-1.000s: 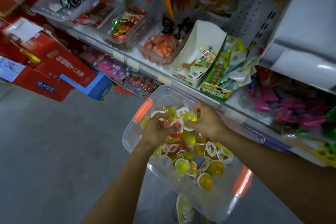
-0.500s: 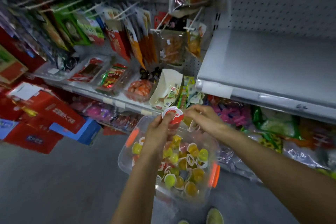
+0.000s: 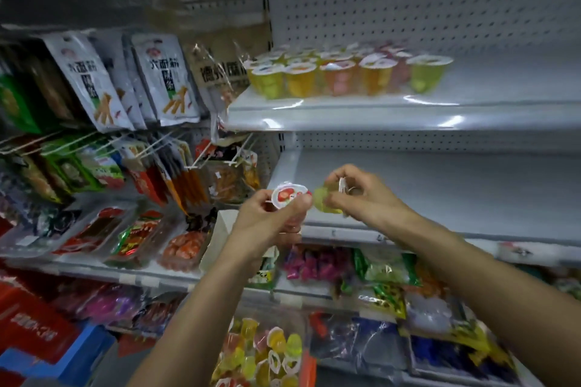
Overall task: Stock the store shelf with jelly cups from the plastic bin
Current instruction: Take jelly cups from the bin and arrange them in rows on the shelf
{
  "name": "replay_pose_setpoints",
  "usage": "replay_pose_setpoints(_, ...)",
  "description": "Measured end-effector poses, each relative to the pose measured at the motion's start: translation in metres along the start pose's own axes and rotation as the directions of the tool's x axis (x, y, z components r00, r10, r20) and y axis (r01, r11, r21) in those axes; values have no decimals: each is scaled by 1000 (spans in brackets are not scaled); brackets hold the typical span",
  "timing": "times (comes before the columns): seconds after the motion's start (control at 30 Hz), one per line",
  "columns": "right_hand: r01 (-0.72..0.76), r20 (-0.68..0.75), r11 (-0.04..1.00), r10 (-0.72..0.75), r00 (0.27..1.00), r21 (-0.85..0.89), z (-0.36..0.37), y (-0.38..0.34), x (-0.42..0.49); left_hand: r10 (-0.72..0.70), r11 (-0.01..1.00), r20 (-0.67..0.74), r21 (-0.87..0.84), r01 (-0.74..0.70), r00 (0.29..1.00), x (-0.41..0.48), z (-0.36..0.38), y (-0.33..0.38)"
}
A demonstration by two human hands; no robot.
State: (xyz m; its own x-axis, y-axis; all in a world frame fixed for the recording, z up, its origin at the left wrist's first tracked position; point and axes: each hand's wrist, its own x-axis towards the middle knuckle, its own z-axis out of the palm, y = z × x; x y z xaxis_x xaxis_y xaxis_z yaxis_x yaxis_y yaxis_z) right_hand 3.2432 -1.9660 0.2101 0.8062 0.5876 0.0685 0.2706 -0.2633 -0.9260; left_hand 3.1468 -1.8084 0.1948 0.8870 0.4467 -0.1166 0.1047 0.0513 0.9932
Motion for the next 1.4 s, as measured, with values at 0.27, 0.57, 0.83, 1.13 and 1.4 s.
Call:
replay_pose_setpoints(0.27,96,-148,991,-109,983,-91,-141,-28,-12,172,984,100,33,-176,980,10,114,72)
replay_pose_setpoints(0.57,192,-208,974,-214,955,-118,-246,-43,-7,357,914,86,172,-367,930,22,200,149)
replay_pose_setpoints(0.83,221,-300,961,-263,917,-167,-285,-52,54,461,844,13,303,-443,887,70,218,209)
replay_pose_setpoints(1.13,182,-258,892,-306,916,-414,-308,-38,156,455,799,32,426,-424,890,159,213,240)
replay_pose_setpoints(1.4,71,-275,880,-222,935,-469,-309,-19,226,454,747,77,510,-426,888,213,220,247)
